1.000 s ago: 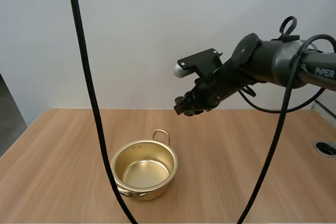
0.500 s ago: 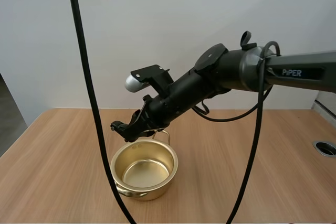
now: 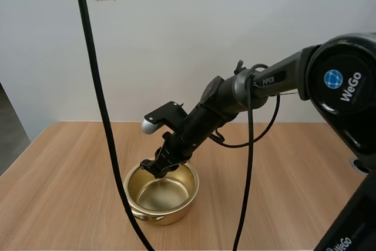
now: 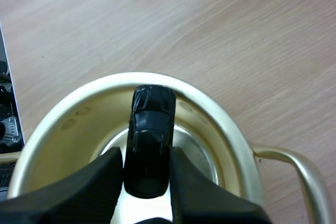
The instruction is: Open the pot, put the car inside, and close it
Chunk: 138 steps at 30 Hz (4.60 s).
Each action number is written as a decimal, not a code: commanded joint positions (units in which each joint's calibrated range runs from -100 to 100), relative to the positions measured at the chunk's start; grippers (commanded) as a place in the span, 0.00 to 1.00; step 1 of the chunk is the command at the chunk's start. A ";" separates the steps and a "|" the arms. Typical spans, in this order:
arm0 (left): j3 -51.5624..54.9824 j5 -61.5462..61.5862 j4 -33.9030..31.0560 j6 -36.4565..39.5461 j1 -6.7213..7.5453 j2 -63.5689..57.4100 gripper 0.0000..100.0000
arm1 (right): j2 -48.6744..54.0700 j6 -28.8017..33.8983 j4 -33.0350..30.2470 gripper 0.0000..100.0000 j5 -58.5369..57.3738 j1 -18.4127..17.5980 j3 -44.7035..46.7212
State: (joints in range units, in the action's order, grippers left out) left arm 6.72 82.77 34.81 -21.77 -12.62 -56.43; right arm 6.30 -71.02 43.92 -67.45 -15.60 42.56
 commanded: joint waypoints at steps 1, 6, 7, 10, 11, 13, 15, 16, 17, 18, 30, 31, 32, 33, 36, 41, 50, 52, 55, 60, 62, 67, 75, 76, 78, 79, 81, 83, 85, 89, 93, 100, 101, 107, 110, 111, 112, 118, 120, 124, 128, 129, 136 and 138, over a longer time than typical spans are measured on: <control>-0.01 -0.08 0.05 -0.02 -0.02 -0.07 0.00 | -1.40 -0.93 -0.04 0.00 -1.00 -0.13 0.06; -0.01 -0.08 0.05 -0.02 -0.02 -0.07 0.00 | -3.23 -0.92 -0.13 0.66 -1.06 -0.16 0.06; -0.01 0.01 0.05 -0.02 -0.02 -0.07 0.00 | -3.23 -0.92 -0.13 0.79 -1.06 -0.16 0.06; -0.01 0.37 0.05 -0.02 -0.02 -0.07 0.00 | -3.08 -0.92 -0.13 0.78 -2.19 -0.16 0.06; -0.01 0.58 0.05 -0.02 -0.02 0.17 0.00 | -3.08 -0.92 -0.13 0.72 -3.21 -0.16 0.06; 0.28 0.56 0.05 -0.02 -0.02 0.46 0.00 | -2.15 -0.92 -0.13 0.51 -5.72 -0.16 0.06; 1.14 1.94 0.20 -0.02 -0.02 1.16 0.00 | 0.21 0.31 -0.13 0.23 -6.05 -0.16 0.06; 1.80 3.36 0.64 -0.02 -0.02 1.67 0.00 | 1.53 0.79 -0.13 0.10 -6.05 -0.16 0.06; 2.68 5.11 1.13 -0.26 -0.02 2.22 0.00 | 3.49 1.23 -0.13 0.00 -5.78 -0.16 0.06; 3.60 6.53 1.40 -0.37 -0.02 2.71 0.00 | 5.71 2.00 -0.49 0.00 -5.15 -0.16 0.06; 22.51 16.48 3.14 -4.77 -0.02 10.54 0.00 | 30.88 37.45 -45.04 0.00 5.61 -0.16 0.06; 23.85 16.48 3.14 -5.36 0.05 11.18 0.00 | 32.02 40.21 -48.54 0.00 4.70 -0.16 0.06; 25.54 16.85 3.14 -6.22 0.05 11.46 0.00 | 33.20 42.24 -51.35 0.00 3.91 -0.16 0.19; 27.34 17.01 3.14 -7.22 0.05 12.06 0.00 | 34.13 44.85 -54.72 0.00 3.71 -0.16 0.37; 32.35 17.23 3.73 -10.38 0.05 13.19 0.00 | 37.84 50.67 -62.63 0.00 3.06 0.00 1.48; 39.08 17.17 5.08 -14.37 0.05 13.60 0.00 | 41.45 51.31 -63.58 0.00 1.85 2.40 2.82; 51.17 10.29 5.78 -19.74 0.05 16.33 0.00 | 47.48 51.98 -61.57 0.00 1.51 7.30 2.97; 52.98 9.82 6.62 -21.51 0.05 17.08 0.00 | 48.31 51.98 -61.38 0.00 1.51 7.77 2.97; 54.56 8.65 7.34 -23.08 0.36 17.83 0.00 | 48.82 51.98 -61.29 0.00 1.06 8.13 2.97; 56.83 5.22 6.13 -23.71 2.12 18.88 0.00 | 48.94 51.98 -60.95 0.00 0.86 8.21 2.97; 57.11 5.22 5.62 -23.81 3.03 19.18 0.00 | 48.94 51.98 -60.95 0.00 0.86 8.21 2.97; 57.11 1.97 3.73 -22.90 5.28 19.16 0.00 | 48.94 51.98 -60.84 0.00 0.86 8.21 2.97; 56.98 -4.37 2.43 -23.99 5.51 19.17 0.00 | 48.94 51.98 -60.84 0.00 0.86 8.21 2.97; 56.98 -4.61 2.68 -24.32 5.51 19.17 0.00 | 48.94 51.98 -60.84 0.00 0.86 8.21 2.97; 56.98 -4.59 2.68 -24.67 5.51 19.17 0.00 | 48.94 51.98 -60.84 0.00 0.86 8.21 2.97; 56.98 -4.63 2.79 -24.67 5.51 19.17 0.02 | 48.94 51.98 -60.84 0.00 0.86 8.21 2.97; 56.98 -4.79 3.56 -25.49 5.51 19.28 0.13 | 48.94 51.98 -60.84 0.00 0.86 8.21 2.97; 56.98 -7.46 3.86 -25.67 5.51 19.56 0.26 | 48.94 51.98 -60.58 0.00 0.86 8.21 2.97; 56.98 -12.11 3.61 -25.67 5.51 20.20 0.36 | 48.94 51.98 -60.45 0.00 0.86 8.21 2.97; 56.98 -14.62 2.58 -25.67 5.51 22.51 0.36 | 48.94 51.98 -60.45 0.00 0.86 8.21 2.97; 56.98 -13.21 2.34 -25.67 5.51 25.55 0.36 | 48.94 51.98 -60.45 0.00 0.86 8.21 2.97; 56.98 -5.68 5.92 -29.61 5.51 27.89 0.36 | 48.94 51.64 -60.10 0.00 0.86 8.21 2.97; 56.98 -5.11 5.92 -29.61 5.51 27.89 0.36 | 48.94 51.64 -60.10 0.00 0.86 8.21 2.97; 56.98 -6.14 5.29 -29.31 5.51 27.74 0.36 | 48.82 51.64 -60.10 0.00 1.19 8.21 2.97; 56.98 -8.39 5.64 -29.31 5.51 26.86 0.36 | 48.81 51.64 -60.10 0.00 1.36 8.21 2.97; 56.88 -8.20 5.98 -29.40 5.51 26.63 0.36 | 48.81 51.64 -60.10 0.00 1.76 8.21 3.24; 56.56 -7.19 6.85 -29.40 5.51 26.39 0.36 | 48.81 51.64 -60.10 0.00 2.37 8.21 3.67; 52.71 1.04 11.44 -29.48 5.51 23.63 0.36 | 48.81 51.64 -60.10 0.00 5.90 8.21 6.89; 52.14 6.11 13.62 -30.44 5.51 22.89 0.36 | 48.81 51.64 -60.35 0.00 6.36 8.21 7.33; 52.29 9.72 13.40 -30.64 5.51 22.81 0.35 | 48.81 51.64 -60.46 0.00 6.36 8.21 7.33; 52.29 16.30 15.65 -31.72 5.51 22.81 0.33 | 48.81 51.64 -60.47 0.00 6.70 8.21 7.33; 52.29 17.22 16.16 -31.72 5.51 22.81 0.33 | 48.81 51.64 -60.47 0.00 6.70 8.21 7.33; 54.49 17.23 15.52 -32.43 5.51 26.52 0.33 | 48.81 51.64 -60.47 0.00 6.70 8.21 7.33; 54.81 17.23 14.45 -32.43 5.51 28.23 0.33 | 48.81 51.64 -60.47 0.00 6.70 8.21 7.33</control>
State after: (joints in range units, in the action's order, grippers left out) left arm 61.43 99.98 49.65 -54.16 -7.14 -29.20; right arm 55.13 -19.34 -16.53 -60.79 -7.43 49.89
